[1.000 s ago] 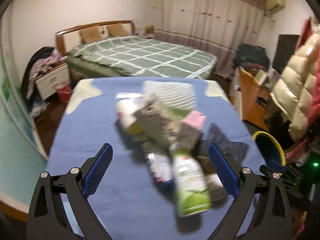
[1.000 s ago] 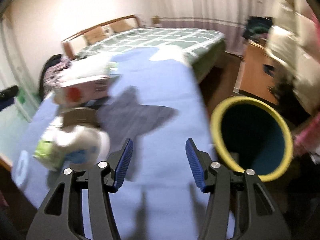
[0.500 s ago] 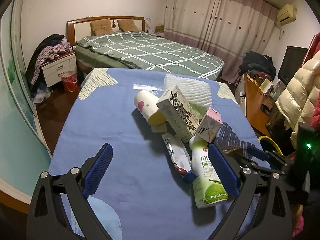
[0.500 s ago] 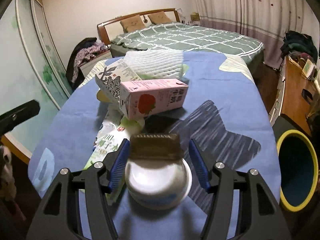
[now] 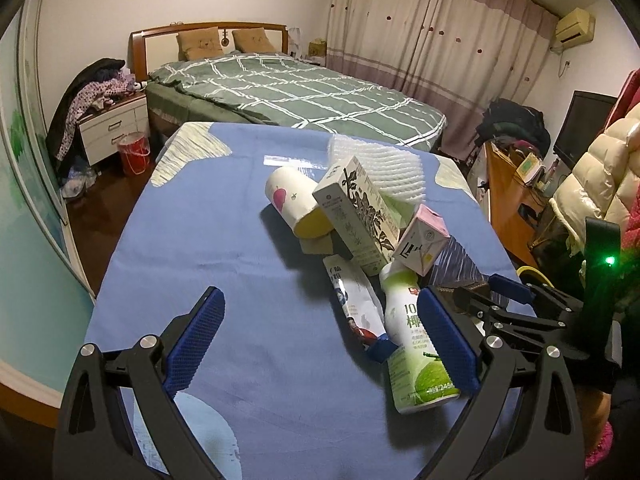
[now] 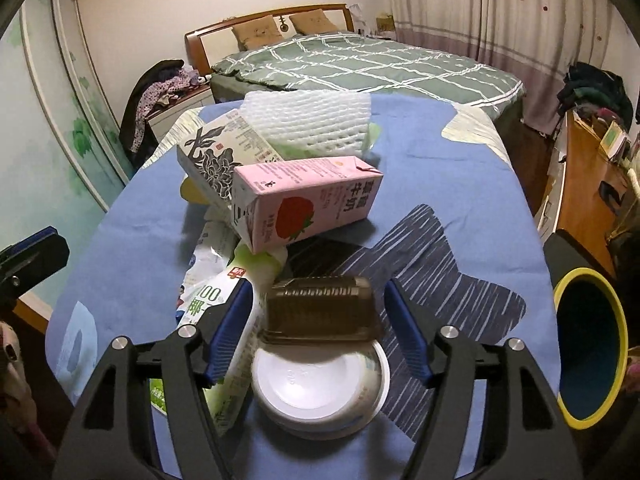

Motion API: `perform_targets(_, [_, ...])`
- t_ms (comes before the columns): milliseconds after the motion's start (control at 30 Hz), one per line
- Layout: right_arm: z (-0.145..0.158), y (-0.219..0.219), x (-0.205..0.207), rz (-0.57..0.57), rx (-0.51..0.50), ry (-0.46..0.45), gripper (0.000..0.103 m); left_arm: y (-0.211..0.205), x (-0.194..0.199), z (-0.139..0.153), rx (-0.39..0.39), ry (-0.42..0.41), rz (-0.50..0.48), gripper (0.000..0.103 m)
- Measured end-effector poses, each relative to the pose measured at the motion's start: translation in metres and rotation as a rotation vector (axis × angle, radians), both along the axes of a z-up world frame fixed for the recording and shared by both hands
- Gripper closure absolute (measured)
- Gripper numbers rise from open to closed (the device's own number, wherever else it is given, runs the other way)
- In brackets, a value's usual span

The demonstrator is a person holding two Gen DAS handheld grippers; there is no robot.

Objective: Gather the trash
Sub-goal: 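Grasp the white cup with brown lid using the right gripper, then carry the cup with the right gripper to the bin and drop it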

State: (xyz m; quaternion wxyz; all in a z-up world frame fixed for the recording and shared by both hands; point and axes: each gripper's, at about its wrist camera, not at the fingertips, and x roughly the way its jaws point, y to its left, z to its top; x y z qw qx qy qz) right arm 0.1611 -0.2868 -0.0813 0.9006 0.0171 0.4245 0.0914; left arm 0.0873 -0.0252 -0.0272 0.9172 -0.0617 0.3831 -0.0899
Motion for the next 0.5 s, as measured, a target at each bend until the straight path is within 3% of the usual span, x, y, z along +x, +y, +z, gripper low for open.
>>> perform_targets(300, [-0.009, 0.0, 0.005, -0.013, 0.004, 0.026, 0.038, 0.0, 0.001, -0.004, -0.001, 0.002, -0.003, 0.008])
perform_targets(367, [-0.011, -0.003, 0.005, -0.012, 0.031, 0.035, 0.045, -0.001, 0.001, -0.005, -0.001, 0.004, -0.005, 0.008])
perform_targets(500, [-0.006, -0.007, 0.001, -0.018, 0.046, 0.009, 0.046, -0.003, 0.001, -0.006, 0.004, 0.007, -0.011, 0.008])
